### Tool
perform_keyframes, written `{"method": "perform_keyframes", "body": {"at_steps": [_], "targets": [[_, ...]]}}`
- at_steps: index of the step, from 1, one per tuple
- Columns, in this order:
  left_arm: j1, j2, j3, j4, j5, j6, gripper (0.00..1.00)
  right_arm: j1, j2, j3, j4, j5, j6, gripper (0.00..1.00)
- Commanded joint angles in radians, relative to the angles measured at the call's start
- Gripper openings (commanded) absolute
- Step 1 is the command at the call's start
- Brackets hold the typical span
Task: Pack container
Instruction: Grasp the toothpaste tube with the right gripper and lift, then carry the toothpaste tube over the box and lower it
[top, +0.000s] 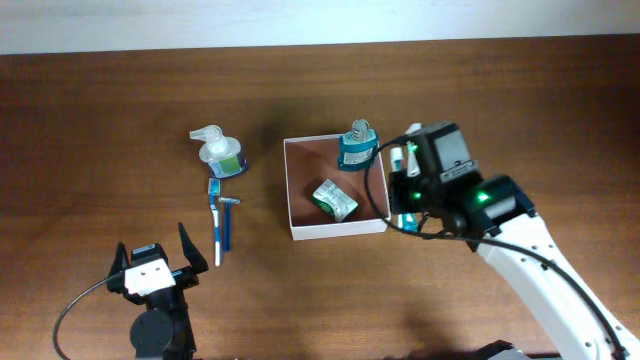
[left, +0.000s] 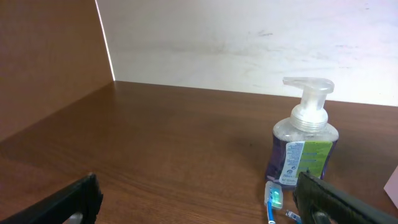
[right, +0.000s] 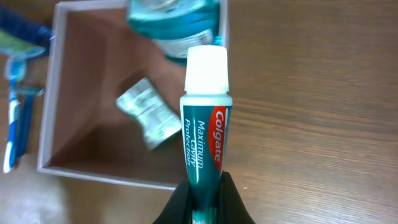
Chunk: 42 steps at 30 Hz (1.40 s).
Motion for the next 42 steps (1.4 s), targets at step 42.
{"method": "perform_keyframes", "body": {"at_steps": [42], "targets": [[0.005, 0.003, -0.006, 0.002, -0.010, 0.008, 0.99, 0.025, 0.127, 0.014, 0.106, -0.082, -0.005, 0.06]]}}
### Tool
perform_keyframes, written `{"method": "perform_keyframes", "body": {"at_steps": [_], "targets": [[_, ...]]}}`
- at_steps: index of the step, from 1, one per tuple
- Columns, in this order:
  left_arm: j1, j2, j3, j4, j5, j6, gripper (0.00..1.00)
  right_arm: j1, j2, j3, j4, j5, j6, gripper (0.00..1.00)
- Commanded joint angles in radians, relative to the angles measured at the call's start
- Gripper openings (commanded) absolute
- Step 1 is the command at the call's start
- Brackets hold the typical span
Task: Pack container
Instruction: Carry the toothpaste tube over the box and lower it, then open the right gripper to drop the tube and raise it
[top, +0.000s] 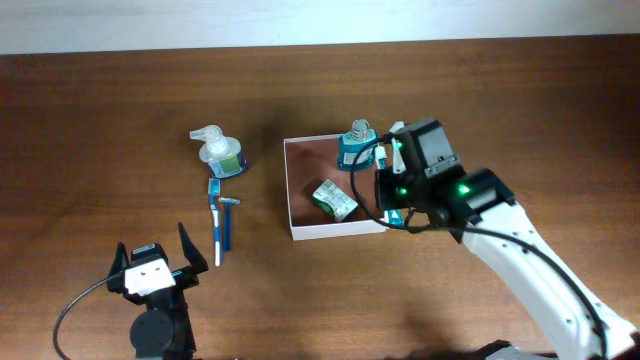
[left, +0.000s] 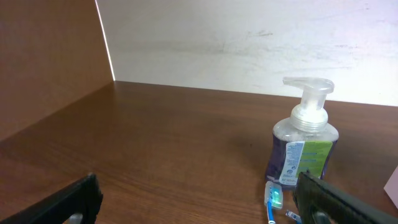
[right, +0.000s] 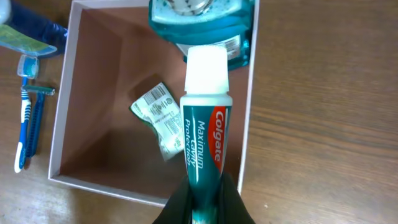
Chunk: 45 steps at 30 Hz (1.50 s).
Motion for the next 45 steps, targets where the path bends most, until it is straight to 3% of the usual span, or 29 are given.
{"method": "perform_keyframes", "body": {"at_steps": [1, 45], "targets": [[0.005, 0.002, -0.006, 0.002, -0.010, 0.008, 0.99, 0.007, 0.054, 0.014, 0.031, -0.041, -0.005, 0.06], [0.005, 0.002, -0.006, 0.002, -0.010, 0.009, 0.99, 0.007, 0.207, 0.013, 0.121, -0.053, -0.006, 0.11]]}}
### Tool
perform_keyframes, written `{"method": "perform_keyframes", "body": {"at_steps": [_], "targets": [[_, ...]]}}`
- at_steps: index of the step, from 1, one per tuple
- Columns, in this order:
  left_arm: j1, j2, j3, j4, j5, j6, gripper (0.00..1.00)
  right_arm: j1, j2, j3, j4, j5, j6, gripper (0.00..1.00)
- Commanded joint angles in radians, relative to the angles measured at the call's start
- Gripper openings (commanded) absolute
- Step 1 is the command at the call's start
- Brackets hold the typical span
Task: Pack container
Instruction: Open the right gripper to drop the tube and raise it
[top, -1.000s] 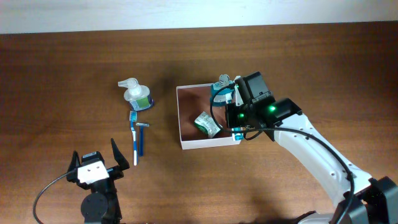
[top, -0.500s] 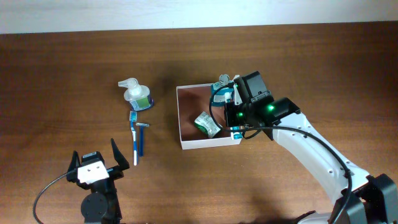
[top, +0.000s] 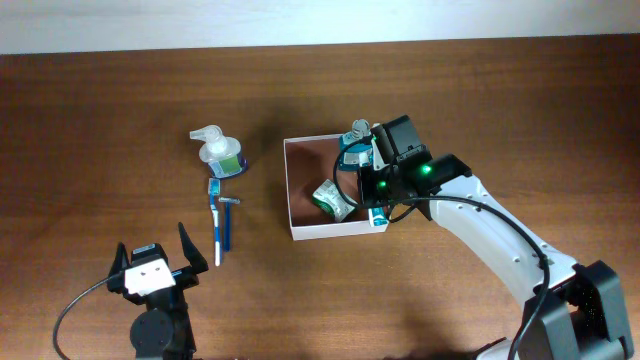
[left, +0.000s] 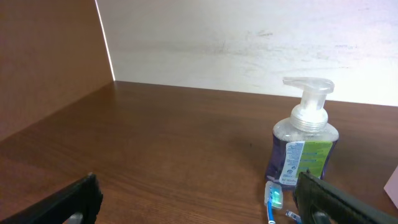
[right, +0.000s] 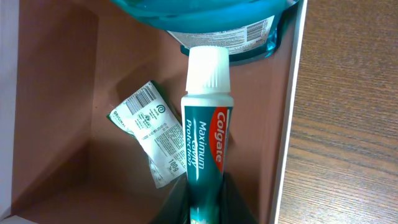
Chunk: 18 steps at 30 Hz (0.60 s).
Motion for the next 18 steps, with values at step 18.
{"method": "perform_keyframes", "body": {"at_steps": [18], "targets": [[0.005, 0.002, -0.006, 0.002, -0.010, 0.008, 0.99, 0.005, -0.032, 0.014, 0.012, -0.008, -0.039, 0.17]]}}
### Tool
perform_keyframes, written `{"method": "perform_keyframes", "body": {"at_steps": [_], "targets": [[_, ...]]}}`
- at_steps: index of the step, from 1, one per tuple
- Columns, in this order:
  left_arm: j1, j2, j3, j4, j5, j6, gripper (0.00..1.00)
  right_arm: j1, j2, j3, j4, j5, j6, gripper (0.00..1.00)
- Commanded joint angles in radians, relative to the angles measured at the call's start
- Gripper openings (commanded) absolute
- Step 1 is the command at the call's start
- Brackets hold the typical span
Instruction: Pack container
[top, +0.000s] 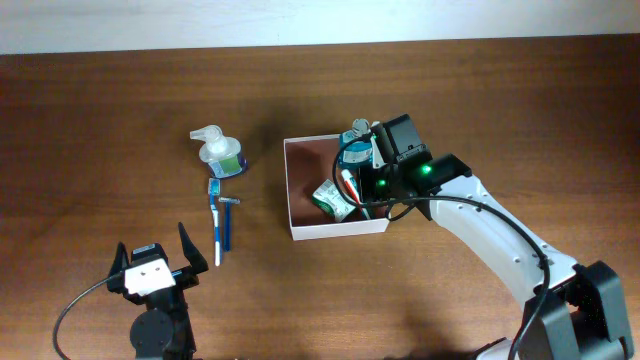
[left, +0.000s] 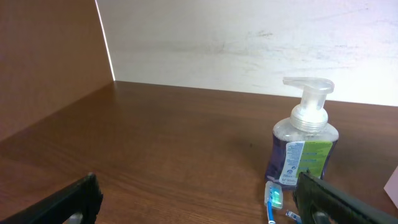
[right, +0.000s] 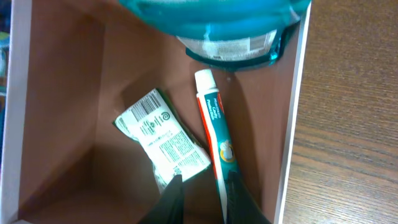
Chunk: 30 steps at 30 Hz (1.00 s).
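The white box (top: 294, 190) with a brown inside holds a teal mouthwash bottle (right: 214, 25), a green-and-white packet (right: 163, 140) and a Colgate toothpaste tube (right: 214, 134) lying flat along its right wall. My right gripper (right: 202, 205) hangs open just above the tube's lower end, holding nothing. In the overhead view it sits over the box's right side (top: 372, 188). My left gripper (top: 153, 262) rests open near the front left, far from the box.
A soap pump bottle (top: 220, 152) stands left of the box, with a blue toothbrush (top: 215, 215) and a razor (top: 228, 215) lying in front of it. The left wrist view shows the pump bottle (left: 305, 146) and toothbrush head (left: 273, 199) ahead.
My right gripper has opened and let go of the toothpaste tube, which now lies on the box floor by the right wall. The left arm has not moved.
My right gripper held the toothpaste tube beside the box's right edge, then over the box's right rim, then low inside the box above the packet. Now the tube lies in the box and the gripper is open. The left gripper stayed still and open throughout.
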Motion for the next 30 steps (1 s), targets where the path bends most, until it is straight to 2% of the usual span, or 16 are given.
{"method": "perform_keyframes", "body": {"at_steps": [1, 4, 7, 11, 18, 20, 21, 24, 25, 28, 29, 30], "targets": [[0.005, 0.002, -0.006, 0.002, -0.010, 0.008, 0.99, 0.005, -0.052, 0.014, -0.013, -0.002, -0.047, 0.17], [0.005, 0.002, -0.006, 0.002, -0.010, 0.008, 0.99, 0.004, -0.111, 0.014, -0.031, 0.055, -0.059, 0.18], [0.005, 0.002, -0.006, 0.002, -0.010, 0.008, 0.99, 0.004, -0.174, 0.014, -0.071, 0.192, -0.059, 0.18], [0.005, 0.002, -0.006, 0.002, -0.010, 0.009, 0.99, -0.005, -0.222, 0.014, -0.134, 0.351, -0.058, 0.23], [0.005, 0.002, -0.006, 0.002, -0.010, 0.008, 0.99, -0.140, -0.224, 0.014, -0.196, 0.393, -0.055, 0.28], [0.005, 0.002, -0.006, 0.002, -0.010, 0.008, 0.99, -0.205, -0.224, 0.014, -0.196, 0.393, -0.055, 0.36], [0.005, 0.002, -0.006, 0.002, -0.010, 0.008, 0.99, -0.237, -0.224, 0.014, -0.196, 0.393, -0.055, 0.44], [0.005, 0.002, -0.006, 0.002, -0.010, 0.008, 0.99, -0.334, -0.224, 0.014, -0.197, 0.377, -0.056, 0.49], [0.005, 0.002, -0.006, 0.002, -0.010, 0.008, 0.99, -0.360, -0.224, 0.014, -0.197, 0.365, -0.056, 0.55], [0.005, 0.002, -0.006, 0.002, -0.010, 0.009, 0.99, -0.414, -0.224, 0.014, -0.196, 0.336, -0.056, 0.79], [0.005, 0.002, -0.006, 0.002, -0.010, 0.009, 0.99, -0.427, -0.224, 0.014, -0.196, 0.335, -0.055, 0.98], [0.005, 0.002, -0.006, 0.002, -0.010, 0.008, 0.99, -0.435, -0.224, 0.014, -0.196, 0.335, -0.056, 0.99]]}}
